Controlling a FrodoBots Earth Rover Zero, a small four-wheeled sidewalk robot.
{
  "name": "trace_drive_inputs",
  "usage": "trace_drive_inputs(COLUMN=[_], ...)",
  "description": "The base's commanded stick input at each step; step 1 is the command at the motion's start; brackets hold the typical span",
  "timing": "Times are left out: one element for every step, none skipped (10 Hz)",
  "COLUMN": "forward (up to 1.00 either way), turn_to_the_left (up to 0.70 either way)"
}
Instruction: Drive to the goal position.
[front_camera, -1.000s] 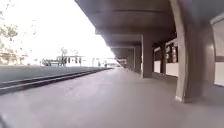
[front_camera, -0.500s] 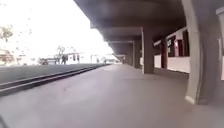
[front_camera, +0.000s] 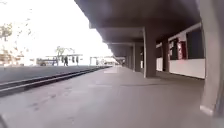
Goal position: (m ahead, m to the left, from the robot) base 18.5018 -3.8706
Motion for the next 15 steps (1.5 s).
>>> trace_drive_inputs(forward=[0.70,0.70,0.70,0.70,0.70,0.70,0.70,0.70,0.70,0.70,0.70,0.70,0.70,0.70,0.70], turn_to_the_left=[0.00,0.00,0.00,0.00,0.00,0.00,0.00,0.00,0.00,0.00,0.00,0.00,0.00,0.00,0.00])
